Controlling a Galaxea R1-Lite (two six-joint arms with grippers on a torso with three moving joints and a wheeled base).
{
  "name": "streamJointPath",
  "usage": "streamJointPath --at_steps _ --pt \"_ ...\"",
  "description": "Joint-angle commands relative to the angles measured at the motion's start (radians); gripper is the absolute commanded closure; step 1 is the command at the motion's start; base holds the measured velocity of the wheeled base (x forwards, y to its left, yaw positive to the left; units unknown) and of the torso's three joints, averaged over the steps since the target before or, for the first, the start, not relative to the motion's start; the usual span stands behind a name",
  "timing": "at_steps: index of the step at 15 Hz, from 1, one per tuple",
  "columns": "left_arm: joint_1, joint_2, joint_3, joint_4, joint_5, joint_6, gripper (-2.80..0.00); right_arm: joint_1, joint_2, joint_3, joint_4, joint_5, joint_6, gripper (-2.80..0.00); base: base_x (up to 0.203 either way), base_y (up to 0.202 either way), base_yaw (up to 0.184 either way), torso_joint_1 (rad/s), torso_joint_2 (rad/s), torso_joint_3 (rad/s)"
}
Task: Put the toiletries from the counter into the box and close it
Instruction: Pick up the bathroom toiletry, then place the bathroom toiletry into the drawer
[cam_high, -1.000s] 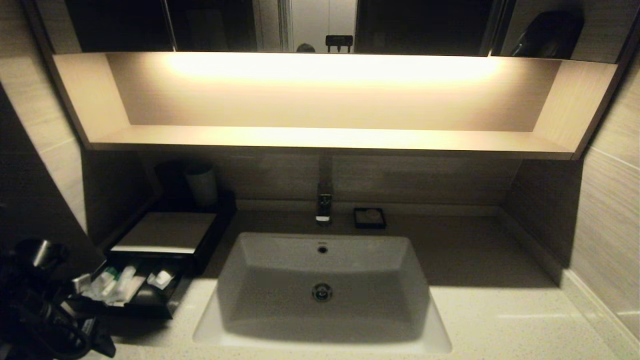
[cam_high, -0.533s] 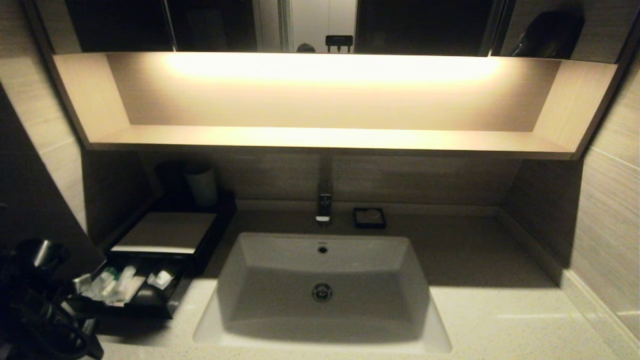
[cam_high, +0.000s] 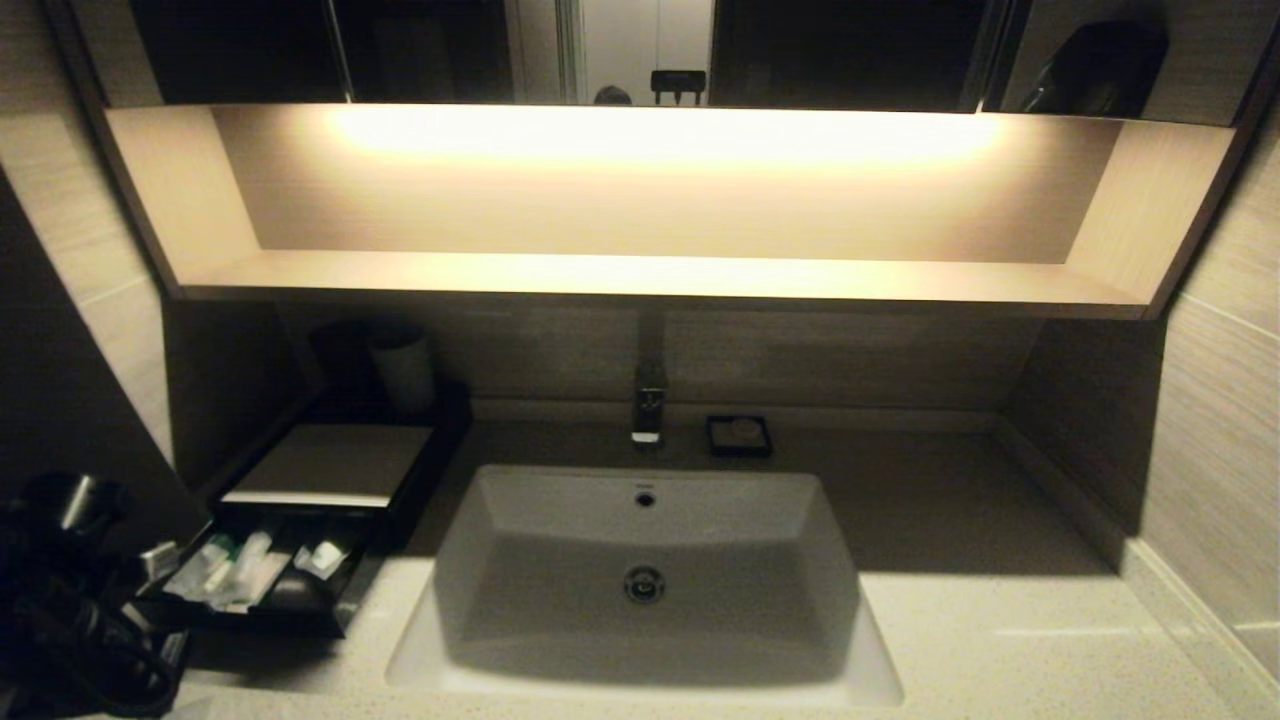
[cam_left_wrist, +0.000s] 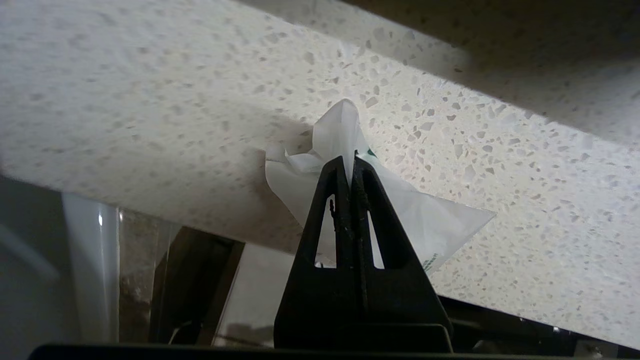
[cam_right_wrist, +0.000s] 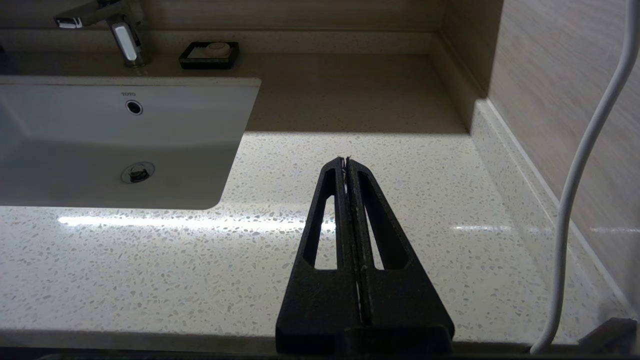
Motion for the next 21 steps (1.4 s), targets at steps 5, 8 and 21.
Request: streamJointPath --at_steps 5,8,21 --pt "0.009 -0.156 -0.005 0.01 0.0 -0.002 0.0 0.0 0.0 0.0 0.0 0.0 0.0 0.0 0.0 0.0 0.0 0.0 0.0 0.0" --pt "0.012 -0.193 -0.054 0.001 -0.005 -0.006 0.0 0.0 0.0 0.0 0.0 0.0 0.0 0.0 0.0 0.0 0.0 0.0 0.0 0.0" --pt "-0.25 0.023 -0.378 0.012 0.006 -0.261 0.0 0.0 0.0 0.0 0.0 0.0 0.0 0.0 0.0 0.0 0.0 0.0 0.0 0.0"
